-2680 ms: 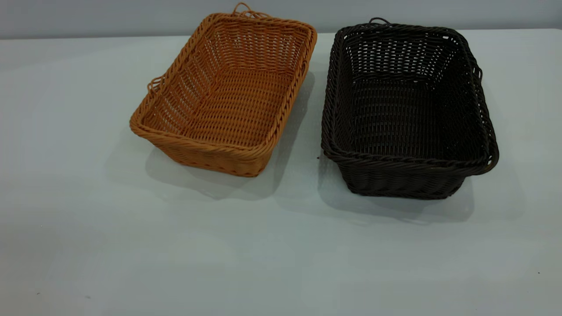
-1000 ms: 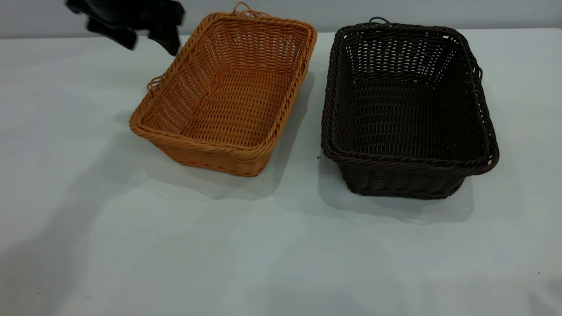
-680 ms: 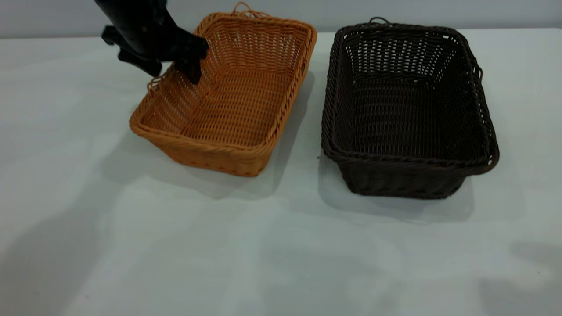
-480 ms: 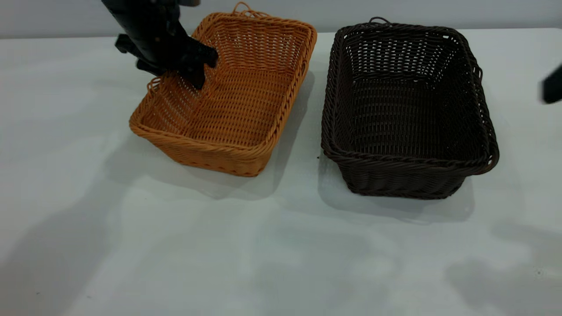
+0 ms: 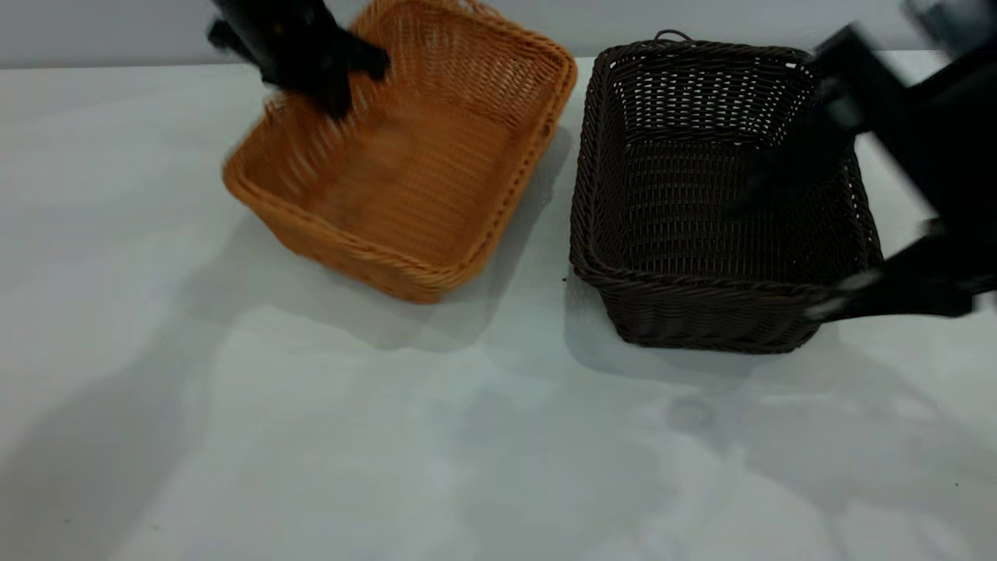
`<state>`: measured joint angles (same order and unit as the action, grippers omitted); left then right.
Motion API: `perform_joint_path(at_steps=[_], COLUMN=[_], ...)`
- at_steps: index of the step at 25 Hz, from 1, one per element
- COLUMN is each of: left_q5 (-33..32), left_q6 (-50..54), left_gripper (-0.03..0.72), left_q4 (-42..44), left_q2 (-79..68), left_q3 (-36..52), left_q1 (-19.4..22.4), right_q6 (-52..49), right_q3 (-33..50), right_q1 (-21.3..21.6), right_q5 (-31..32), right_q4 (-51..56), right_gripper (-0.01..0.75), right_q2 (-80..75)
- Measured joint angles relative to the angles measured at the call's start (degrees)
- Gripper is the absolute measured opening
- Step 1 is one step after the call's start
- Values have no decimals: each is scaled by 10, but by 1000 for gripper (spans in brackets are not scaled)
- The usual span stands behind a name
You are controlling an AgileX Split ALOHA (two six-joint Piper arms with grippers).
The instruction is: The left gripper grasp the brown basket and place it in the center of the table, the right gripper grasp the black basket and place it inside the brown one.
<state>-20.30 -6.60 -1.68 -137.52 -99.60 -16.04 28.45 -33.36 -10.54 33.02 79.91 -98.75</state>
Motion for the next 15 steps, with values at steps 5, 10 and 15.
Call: perform_joint_path(at_steps=[5,10,15], left_q5=[1,12,11], left_q6=[-17,-32,-36], left_gripper=[79,79,79], left_q4=[12,12,12], left_q2=[68,99,99], left_q3=[0,0,0], left_q1=[21,21,20], right_q6=[54,84,87], right_q3=[-28,-55,-85], right_q1=[-9,-9,-9], right_q5=[-22,-34,-62], right_q4=[135,211,222], right_gripper=[574,574,488], right_q2=[-106,-188,-236])
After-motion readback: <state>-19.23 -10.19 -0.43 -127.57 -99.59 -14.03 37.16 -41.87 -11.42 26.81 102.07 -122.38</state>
